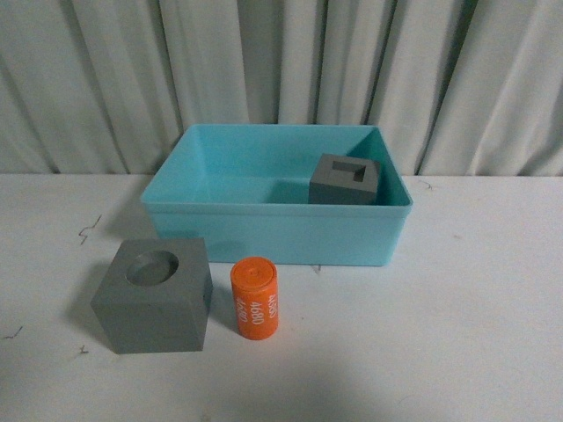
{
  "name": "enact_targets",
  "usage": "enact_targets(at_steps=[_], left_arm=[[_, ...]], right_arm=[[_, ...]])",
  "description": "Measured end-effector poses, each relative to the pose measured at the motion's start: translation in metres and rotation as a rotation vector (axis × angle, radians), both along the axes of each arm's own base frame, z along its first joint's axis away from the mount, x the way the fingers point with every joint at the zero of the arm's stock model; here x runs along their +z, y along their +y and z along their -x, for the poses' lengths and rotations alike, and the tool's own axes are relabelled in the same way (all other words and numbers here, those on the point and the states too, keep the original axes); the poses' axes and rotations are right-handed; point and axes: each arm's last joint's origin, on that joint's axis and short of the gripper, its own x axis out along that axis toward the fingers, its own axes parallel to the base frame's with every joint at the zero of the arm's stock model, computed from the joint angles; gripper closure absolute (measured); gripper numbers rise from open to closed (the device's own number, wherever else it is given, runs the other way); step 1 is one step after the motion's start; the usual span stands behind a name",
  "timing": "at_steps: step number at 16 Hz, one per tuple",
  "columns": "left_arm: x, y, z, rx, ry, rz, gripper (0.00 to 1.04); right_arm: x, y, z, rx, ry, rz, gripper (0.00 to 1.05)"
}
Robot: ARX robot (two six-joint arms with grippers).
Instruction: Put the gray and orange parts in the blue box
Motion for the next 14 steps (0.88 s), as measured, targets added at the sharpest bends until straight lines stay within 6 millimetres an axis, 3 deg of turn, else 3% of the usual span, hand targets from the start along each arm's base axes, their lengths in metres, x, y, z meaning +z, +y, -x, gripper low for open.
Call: enact_targets(at_steps=[2,6,7,14], left_arm=[[0.000,0.000,0.000,0.002,0.000,0.000,0.07],[0.000,0.000,0.000,0.000,0.000,0.000,0.07],[0.000,0.000,0.000,0.000,0.000,0.000,0.07],[0.000,0.000,0.000,0.000,0.000,0.000,0.07]], right_arm=[[-0.005,0.000,0.010,0.001,0.028,0.000,1.03],[-0.003,0.000,0.011,0.001,0.010,0.000,1.03],[-0.003,0.000,0.011,0.001,0.008,0.001,0.96],[-0.003,0.000,0.011,0.001,0.009,0.001,0.10]])
